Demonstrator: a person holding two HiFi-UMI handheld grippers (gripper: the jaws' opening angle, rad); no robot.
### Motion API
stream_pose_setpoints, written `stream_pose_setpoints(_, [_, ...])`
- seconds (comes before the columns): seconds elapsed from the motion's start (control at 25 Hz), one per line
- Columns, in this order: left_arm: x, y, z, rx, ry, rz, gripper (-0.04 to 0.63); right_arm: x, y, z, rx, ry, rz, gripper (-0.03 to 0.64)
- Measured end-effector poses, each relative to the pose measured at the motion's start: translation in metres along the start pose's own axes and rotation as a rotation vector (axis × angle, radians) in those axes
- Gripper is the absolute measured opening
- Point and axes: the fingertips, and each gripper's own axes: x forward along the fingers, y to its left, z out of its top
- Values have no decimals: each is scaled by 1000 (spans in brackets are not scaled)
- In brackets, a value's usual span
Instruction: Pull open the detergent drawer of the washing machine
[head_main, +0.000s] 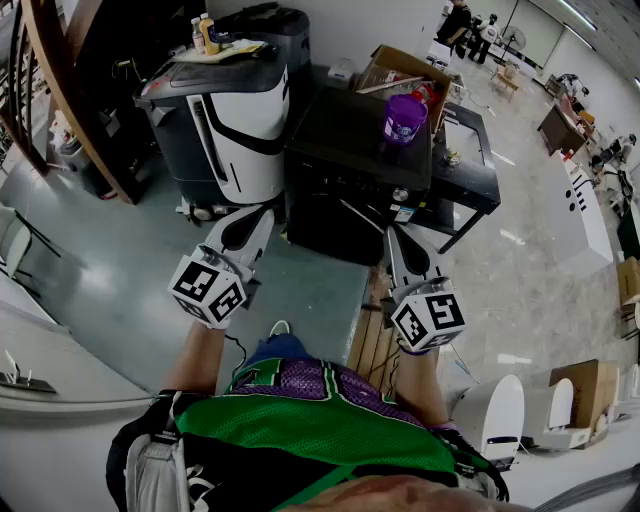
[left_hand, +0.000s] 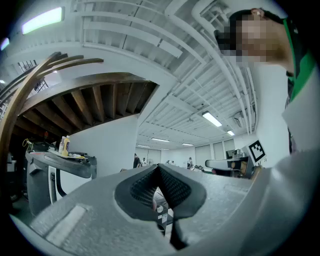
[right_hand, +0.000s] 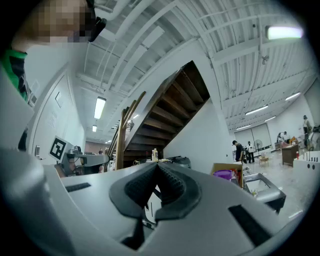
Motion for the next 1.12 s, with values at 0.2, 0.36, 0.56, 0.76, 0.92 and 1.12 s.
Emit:
stream_pose_setpoints(0.2, [-3, -5, 0, -12, -5, 2, 17, -6, 0, 1, 3, -3, -9, -2])
stream_pose_setpoints(0.36, [-5, -10, 0, -13, -4, -4, 17, -8, 2, 2, -2, -5, -11, -2])
stream_pose_setpoints(0.56, [-9, -13, 0, -18, -6, 3, 15, -13, 5, 4, 3, -25, -7, -2])
stream_pose_setpoints(0.76, [-12, -14, 1, -3, 4, 8, 15, -16, 8, 5, 22, -33, 8, -2])
stream_pose_setpoints(0.92, [-12, -16, -1, 1, 18, 11, 15, -15, 10, 4, 35, -31, 26, -2])
stream_pose_setpoints(1.12, [-17, -8, 4, -3, 19, 33, 15, -5, 11, 5, 53, -30, 44, -2])
